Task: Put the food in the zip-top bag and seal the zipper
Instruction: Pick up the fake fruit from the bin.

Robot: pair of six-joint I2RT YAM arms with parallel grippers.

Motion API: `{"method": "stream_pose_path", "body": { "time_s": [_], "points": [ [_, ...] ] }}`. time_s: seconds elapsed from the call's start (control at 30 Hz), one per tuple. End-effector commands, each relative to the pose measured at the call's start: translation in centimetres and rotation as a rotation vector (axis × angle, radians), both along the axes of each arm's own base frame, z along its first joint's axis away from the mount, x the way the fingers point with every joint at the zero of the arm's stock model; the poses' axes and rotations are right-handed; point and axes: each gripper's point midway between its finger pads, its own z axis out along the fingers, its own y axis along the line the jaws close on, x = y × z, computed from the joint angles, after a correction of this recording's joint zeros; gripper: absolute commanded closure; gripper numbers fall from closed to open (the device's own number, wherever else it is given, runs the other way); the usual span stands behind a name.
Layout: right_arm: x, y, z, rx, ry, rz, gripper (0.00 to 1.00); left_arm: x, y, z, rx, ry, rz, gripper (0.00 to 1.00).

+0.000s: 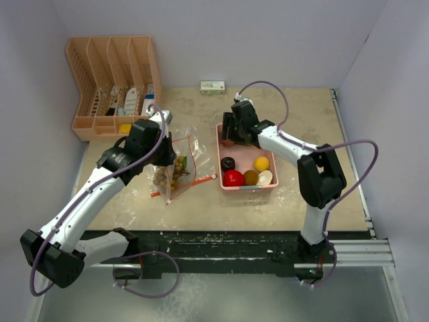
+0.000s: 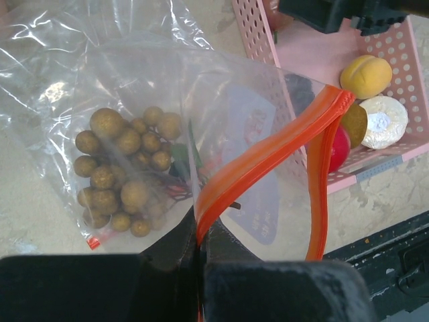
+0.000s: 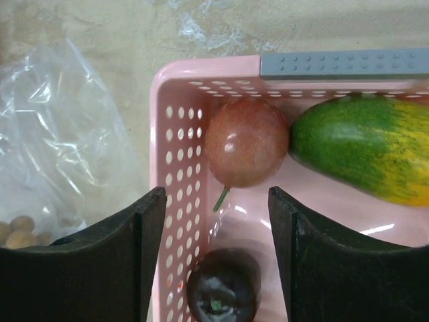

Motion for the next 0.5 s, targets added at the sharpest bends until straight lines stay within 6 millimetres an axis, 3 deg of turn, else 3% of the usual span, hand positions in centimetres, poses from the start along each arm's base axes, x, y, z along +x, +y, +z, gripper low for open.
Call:
{"method": "stream_pose_path", "body": {
  "time_s": [0.0,0.47],
  "points": [
    [2.8,0.7,2.1,0.010,-0.086,-0.042,0.33,0.3,-0.7,1.1,-0.029,-0.058,-0.044,1.00],
    [3.9,0.6,-4.2,-0.070,-0.004,-0.071,0.31,-0.2,-0.1,1.3,-0.014,-0.074,-0.047,1.00]
  ]
}}
